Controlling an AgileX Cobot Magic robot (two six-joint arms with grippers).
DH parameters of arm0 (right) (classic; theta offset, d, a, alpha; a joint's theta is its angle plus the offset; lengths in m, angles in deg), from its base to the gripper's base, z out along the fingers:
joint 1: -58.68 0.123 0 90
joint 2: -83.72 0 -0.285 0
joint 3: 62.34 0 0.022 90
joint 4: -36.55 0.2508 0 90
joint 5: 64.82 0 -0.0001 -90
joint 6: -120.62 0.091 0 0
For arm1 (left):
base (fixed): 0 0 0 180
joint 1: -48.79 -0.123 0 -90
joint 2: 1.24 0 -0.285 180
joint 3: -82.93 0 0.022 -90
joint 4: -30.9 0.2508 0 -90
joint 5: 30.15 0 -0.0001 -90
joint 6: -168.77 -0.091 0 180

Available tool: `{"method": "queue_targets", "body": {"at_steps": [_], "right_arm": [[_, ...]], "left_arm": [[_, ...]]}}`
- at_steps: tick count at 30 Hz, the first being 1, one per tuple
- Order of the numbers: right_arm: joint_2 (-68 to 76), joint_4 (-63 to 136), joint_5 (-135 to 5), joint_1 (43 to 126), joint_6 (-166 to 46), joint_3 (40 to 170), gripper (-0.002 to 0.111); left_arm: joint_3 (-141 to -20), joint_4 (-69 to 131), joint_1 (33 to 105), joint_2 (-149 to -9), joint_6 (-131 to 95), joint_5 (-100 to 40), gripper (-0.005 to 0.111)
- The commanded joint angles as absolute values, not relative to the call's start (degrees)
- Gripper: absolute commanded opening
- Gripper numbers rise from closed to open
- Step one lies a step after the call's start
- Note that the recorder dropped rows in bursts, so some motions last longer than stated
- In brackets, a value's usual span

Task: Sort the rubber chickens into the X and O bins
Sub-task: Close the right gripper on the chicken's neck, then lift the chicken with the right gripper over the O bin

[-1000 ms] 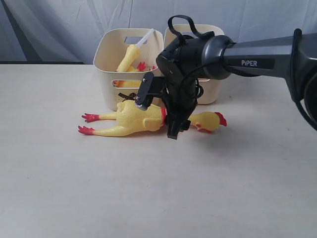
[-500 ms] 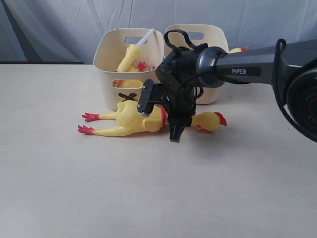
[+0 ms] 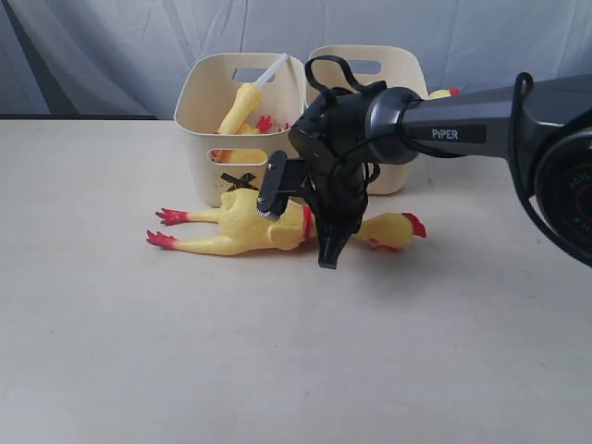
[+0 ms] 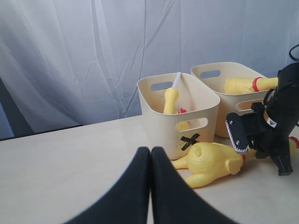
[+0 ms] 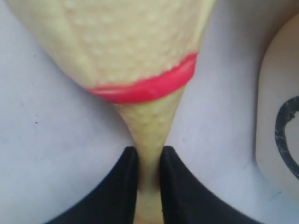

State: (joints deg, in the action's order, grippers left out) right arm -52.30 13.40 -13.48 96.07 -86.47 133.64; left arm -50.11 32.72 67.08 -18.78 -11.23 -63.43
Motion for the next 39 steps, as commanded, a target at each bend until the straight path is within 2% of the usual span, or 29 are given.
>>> {"method": "queue_targets", "body": {"at_steps": [1, 25, 39], "right_arm": [[-52.30, 14.05, -9.56, 95.99, -86.33, 133.70, -0.001], [-41.03, 40.68, 5.03, 98.85, -95.69, 133.70, -0.001], [-30.24, 44.14, 3.16, 98.74, -88.43, 133.81, -0.001]], "left_arm": [[-49.90, 32.66, 67.21, -18.41, -11.23, -63.78, 0.000], [-49.90, 32.66, 67.21, -18.41, -11.23, -63.78, 0.000], [-49.90, 32.66, 67.21, -18.41, -11.23, -63.66, 0.000]]}}
